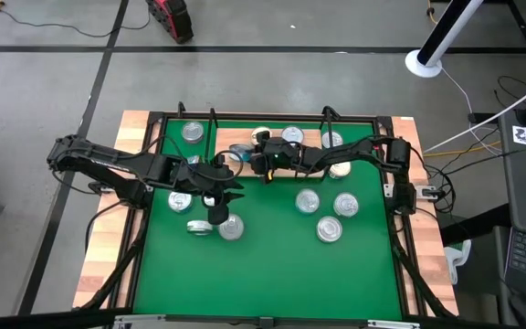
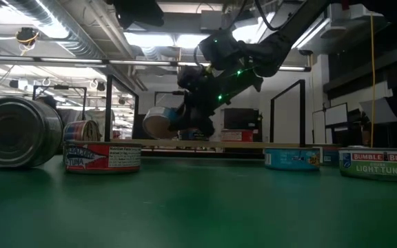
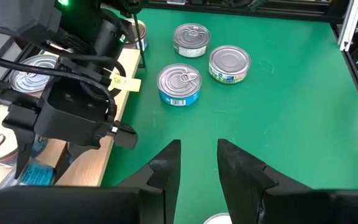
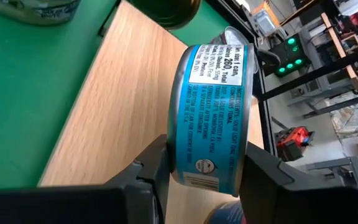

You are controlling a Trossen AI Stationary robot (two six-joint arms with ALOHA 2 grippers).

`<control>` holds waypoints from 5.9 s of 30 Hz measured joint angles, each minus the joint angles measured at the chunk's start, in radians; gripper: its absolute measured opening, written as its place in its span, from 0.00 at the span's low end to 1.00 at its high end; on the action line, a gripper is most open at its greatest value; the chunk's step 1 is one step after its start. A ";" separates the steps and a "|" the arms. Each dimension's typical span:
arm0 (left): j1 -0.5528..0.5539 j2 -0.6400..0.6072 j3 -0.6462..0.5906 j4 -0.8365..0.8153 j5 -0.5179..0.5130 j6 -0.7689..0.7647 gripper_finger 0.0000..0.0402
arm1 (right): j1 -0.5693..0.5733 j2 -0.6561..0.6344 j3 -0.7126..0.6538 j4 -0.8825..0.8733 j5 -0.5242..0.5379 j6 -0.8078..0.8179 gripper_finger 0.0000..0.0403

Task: Stack canned seafood by type on shelf
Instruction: Put the yellow blue tuna can on the shelf, then put the green tuna can on the shelf

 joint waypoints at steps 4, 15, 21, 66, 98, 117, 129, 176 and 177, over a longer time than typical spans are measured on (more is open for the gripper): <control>0.000 0.000 0.000 0.000 0.000 -0.001 0.25 | 0.000 0.000 0.000 0.004 0.004 0.001 0.35; 0.000 0.000 -0.016 0.011 0.000 -0.003 0.25 | 0.001 0.000 0.000 0.006 0.006 0.003 0.62; 0.000 0.000 -0.059 0.003 -0.005 -0.050 0.25 | 0.001 0.000 0.000 0.007 0.005 0.003 0.68; -0.052 0.167 -0.124 -0.242 -0.004 -0.318 0.25 | 0.457 -0.284 0.000 -0.651 0.369 0.071 0.68; 0.057 0.350 -0.124 -0.288 0.046 -0.296 0.25 | 0.480 -0.580 -0.001 -1.152 0.222 0.532 0.68; 0.080 0.343 -0.124 -0.288 0.037 -0.316 0.55 | 0.480 -0.579 -0.001 -1.147 0.214 0.532 0.68; 0.079 0.379 -0.123 -0.285 0.025 -0.323 0.48 | 0.480 -0.578 -0.001 -1.146 0.204 0.539 0.68; 0.078 0.423 0.006 -0.271 0.036 -0.291 0.00 | 0.480 -0.577 -0.169 -0.738 0.189 0.505 0.68; 0.078 0.423 0.008 -0.265 0.035 -0.291 0.00 | 0.480 -0.577 -0.180 -0.718 0.189 0.493 0.68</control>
